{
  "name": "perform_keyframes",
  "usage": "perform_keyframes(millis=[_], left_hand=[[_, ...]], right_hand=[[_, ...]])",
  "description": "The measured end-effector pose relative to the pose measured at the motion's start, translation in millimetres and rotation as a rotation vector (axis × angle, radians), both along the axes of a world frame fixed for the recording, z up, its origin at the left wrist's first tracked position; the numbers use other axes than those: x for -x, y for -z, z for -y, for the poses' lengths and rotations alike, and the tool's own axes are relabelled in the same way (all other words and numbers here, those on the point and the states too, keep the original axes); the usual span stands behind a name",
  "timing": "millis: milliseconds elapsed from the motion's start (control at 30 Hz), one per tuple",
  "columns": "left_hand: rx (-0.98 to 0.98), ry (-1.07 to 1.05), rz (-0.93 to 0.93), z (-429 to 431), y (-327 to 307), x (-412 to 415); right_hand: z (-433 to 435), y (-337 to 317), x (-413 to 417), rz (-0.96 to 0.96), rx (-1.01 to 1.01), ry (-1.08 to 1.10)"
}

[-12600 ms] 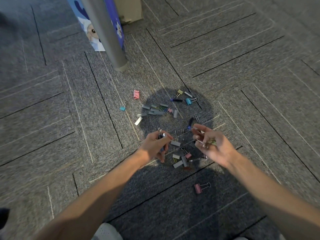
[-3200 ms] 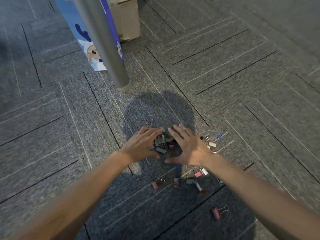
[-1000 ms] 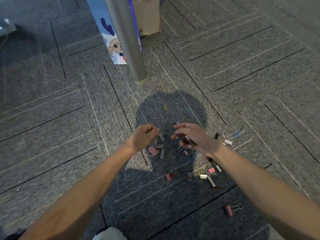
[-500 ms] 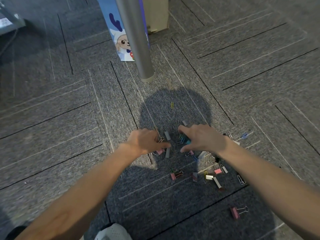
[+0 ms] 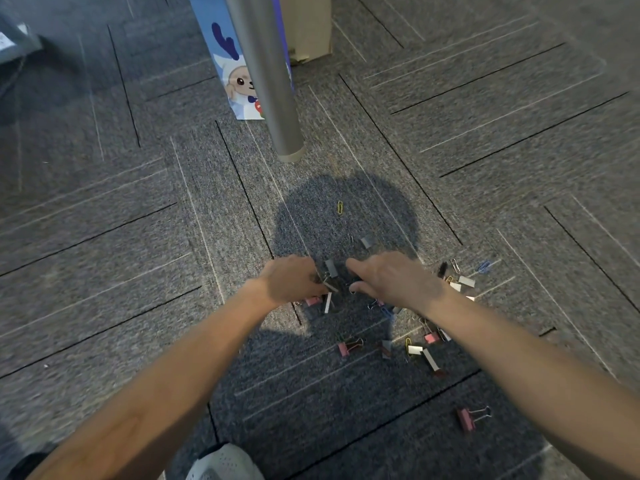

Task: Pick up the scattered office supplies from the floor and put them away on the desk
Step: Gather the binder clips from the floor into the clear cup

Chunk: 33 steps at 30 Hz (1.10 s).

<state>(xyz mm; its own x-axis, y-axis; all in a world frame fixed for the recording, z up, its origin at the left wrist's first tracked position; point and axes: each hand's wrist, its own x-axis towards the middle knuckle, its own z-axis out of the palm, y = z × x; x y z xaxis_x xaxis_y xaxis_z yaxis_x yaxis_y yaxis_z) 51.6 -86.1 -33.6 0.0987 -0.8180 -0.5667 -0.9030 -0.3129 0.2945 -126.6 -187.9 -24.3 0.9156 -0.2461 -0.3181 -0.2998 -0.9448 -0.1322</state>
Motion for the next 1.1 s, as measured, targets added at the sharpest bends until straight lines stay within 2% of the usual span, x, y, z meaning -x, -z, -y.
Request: perform_keyframes(millis=[133, 200, 267, 333, 433, 533, 600, 667, 800, 900, 1000, 1100], left_hand=[[-0.006, -0.187, -0.233, -4, -1, -5], [-0.026, -0.364, -0.451, -8, -1, -9], [0.014, -0.711, -0.871, -12, -4, -8], [0.107, -0.936, -1.167, -14, -6, -9], [0.205, -1.016, -1.413, -16, -10, -7], [0.242, -1.057, -1.547, -16, -17, -9], [0.267, -1.073, -1.582, -17, -17, -10], [0.283, -1.059, -1.582, -20, -14, -13], [0.251, -0.97, -1.468, -25, -9, -16], [0.117, -0.904, -1.116, -26, -5, -17], [-0.028, -0.677, -0.76, -26, -9, -17], [-0.06, -0.646, -0.68, -27, -16, -17]], right_hand=[[-5, -6, -6, -0.091, -0.026, -0.014], [-2, -5, -6, -0.079, -0.185, 0.144], [1, -2, -7, 0.047, -0.584, 0.458], [5, -1, -3, 0.28, -1.034, 0.751], [6, -3, 2, 0.605, -1.507, 0.928], [1, -4, 4, 0.73, -1.8, 0.966], [-4, -4, 5, 0.751, -1.92, 0.974], [-6, -3, 6, 0.738, -1.953, 1.018], [-7, 5, 7, 0.623, -1.828, 1.137], [-6, 6, 7, 0.464, -1.644, 1.124], [-4, 7, 4, 0.426, -1.538, 1.089], [1, 7, 0, 0.506, -1.541, 1.099]])
